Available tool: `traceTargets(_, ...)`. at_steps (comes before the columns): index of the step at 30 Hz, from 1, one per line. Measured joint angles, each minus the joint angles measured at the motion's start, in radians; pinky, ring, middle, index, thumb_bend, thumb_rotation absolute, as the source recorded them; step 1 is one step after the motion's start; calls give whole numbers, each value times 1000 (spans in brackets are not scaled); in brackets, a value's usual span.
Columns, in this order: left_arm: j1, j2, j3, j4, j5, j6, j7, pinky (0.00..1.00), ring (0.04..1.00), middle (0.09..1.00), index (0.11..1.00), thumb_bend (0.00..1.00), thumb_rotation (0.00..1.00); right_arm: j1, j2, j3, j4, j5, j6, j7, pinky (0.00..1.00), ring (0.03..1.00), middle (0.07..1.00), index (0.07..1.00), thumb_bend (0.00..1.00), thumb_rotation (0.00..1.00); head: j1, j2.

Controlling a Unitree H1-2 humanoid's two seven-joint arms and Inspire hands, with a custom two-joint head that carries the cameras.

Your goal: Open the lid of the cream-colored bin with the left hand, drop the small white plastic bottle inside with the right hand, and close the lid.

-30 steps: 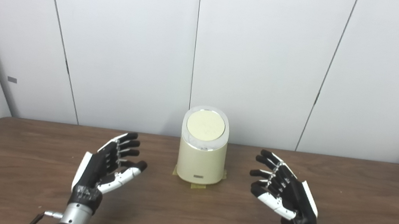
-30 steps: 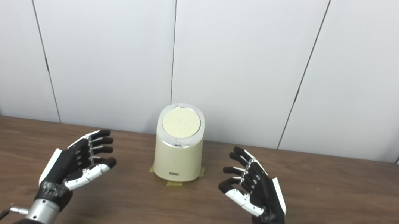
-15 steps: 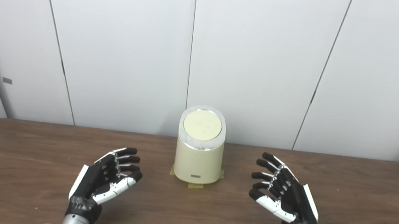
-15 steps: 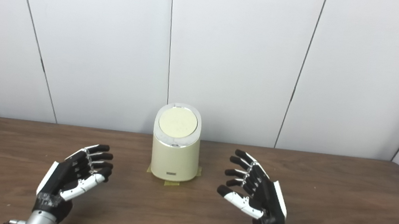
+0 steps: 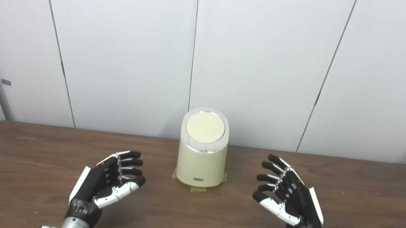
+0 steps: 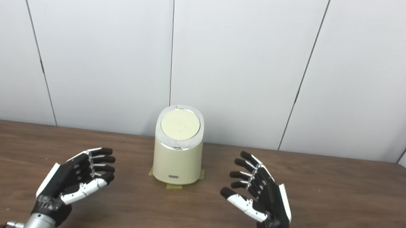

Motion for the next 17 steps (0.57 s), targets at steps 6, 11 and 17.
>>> traceTargets(6, 0, 0, -9, -2, 25, -3, 5, 494, 624, 704, 738, 722, 135, 0, -3, -1, 3, -4, -3, 0, 529, 645, 766, 789, 833, 278, 3, 2)
traceTargets(11, 0, -2, -6, 3, 25, -19, 9, 494, 621, 696, 731, 735, 116, 0, -3, -1, 3, -4, -3, 0, 533, 652, 766, 789, 836, 282, 3, 2)
traceTargets(17, -1, -7, 0, 11, 14, -38, 10, 497, 629, 697, 729, 731, 126, 0, -3, -1, 3, -7, -3, -1, 533, 653, 767, 792, 831, 283, 3, 2)
